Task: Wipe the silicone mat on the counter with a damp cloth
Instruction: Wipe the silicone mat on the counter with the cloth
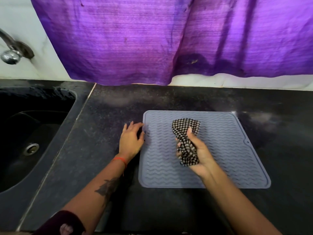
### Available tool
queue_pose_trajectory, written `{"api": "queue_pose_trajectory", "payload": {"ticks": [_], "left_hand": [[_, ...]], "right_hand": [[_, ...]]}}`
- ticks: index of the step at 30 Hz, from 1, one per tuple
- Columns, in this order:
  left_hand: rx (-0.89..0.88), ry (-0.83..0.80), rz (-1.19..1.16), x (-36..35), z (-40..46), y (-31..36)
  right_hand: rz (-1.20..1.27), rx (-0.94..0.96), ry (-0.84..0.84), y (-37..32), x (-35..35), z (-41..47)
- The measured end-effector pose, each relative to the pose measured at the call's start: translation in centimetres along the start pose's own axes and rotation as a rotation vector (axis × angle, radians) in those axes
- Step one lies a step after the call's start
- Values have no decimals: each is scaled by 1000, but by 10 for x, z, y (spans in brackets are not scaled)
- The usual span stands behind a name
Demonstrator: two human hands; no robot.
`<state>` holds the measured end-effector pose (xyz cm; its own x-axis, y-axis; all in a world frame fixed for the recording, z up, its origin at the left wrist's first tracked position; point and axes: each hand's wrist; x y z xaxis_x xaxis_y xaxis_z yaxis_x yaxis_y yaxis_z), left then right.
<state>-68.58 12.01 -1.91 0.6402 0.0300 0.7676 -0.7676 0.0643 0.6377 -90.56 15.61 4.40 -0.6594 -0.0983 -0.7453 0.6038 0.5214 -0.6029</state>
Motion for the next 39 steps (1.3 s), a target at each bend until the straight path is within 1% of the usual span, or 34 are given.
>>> {"api": "queue_pose_trajectory", "payload": {"ticks": [2,4,7,9,11,13,16,18,21,22,25,28,30,35,39], "left_hand": [[-12,-28,109,-1,2,-3],[-20,-51,183,-5,2,-4],[-52,-21,252,-11,0,-7],[-59,-4,270,-12,0,-7],[-57,1,274,-12,2,-7],[-61,8,274,-11,2,-6],[-54,22,251,-9,1,-4],[-50,26,243,-9,1,-2],[-51,18,250,-10,2,-3],[-49,15,255,-10,2,-3],[-41,12,266,-10,3,-4],[-36,5,259,-10,3,-4],[-37,6,251,-10,3,-3],[-30,8,252,-10,3,-4],[-29,8,249,-10,2,-2]], "right_hand": [[-35,-16,30,-7,1,11],[-155,-21,123,-10,-3,25],[-233,41,199,-8,-12,54],[-348,66,287,-4,-16,78],[-612,54,390,0,-20,102],[-863,48,448,2,-27,119],[-1084,88,436,5,-33,134],[-1298,68,437,7,-33,141],[-1691,51,531,10,-32,145],[-1770,37,552,12,-33,145],[-1835,14,540,23,-39,144],[-1987,-16,516,36,-39,146],[-2038,-30,514,38,-37,147],[-2049,16,489,35,-34,150],[-2035,11,465,27,-29,146]]}}
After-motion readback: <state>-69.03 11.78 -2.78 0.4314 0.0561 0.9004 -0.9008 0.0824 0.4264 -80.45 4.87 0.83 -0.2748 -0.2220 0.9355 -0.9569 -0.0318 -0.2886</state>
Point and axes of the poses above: each hand's wrist, its own z-axis towards the middle knuckle, its own x-axis out of the back of the hand, y = z × x, and after that the axes turned 10 degrees about -y, right-handed
